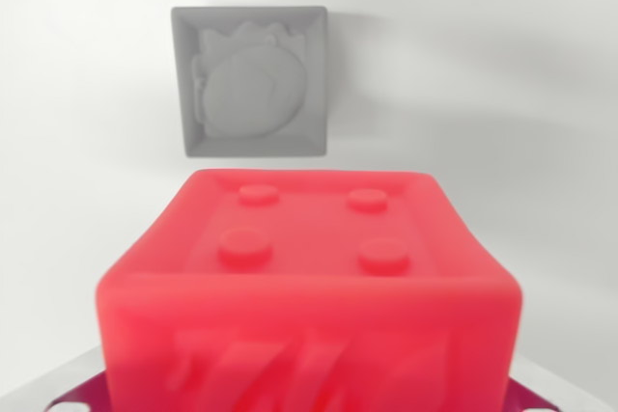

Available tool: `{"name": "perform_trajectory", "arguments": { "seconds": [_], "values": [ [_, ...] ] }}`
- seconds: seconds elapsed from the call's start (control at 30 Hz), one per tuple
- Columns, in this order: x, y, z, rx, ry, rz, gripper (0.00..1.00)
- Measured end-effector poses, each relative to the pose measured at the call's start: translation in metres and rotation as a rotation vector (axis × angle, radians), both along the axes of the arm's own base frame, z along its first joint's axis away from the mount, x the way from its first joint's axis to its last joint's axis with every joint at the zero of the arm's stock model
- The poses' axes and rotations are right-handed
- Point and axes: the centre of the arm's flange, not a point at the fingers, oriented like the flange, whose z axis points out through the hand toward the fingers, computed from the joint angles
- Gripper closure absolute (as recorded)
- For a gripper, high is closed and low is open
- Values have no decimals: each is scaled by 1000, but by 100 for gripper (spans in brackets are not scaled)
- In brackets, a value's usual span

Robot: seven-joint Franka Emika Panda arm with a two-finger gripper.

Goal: Destack cube

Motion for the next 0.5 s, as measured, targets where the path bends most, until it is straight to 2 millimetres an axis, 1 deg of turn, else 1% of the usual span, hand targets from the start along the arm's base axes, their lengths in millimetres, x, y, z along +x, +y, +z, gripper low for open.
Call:
{"name": "perform_trajectory", "arguments": {
  "seconds": [0.5],
  "values": [
    [-21,-19,-1,0,1,6,100]
  ]
}}
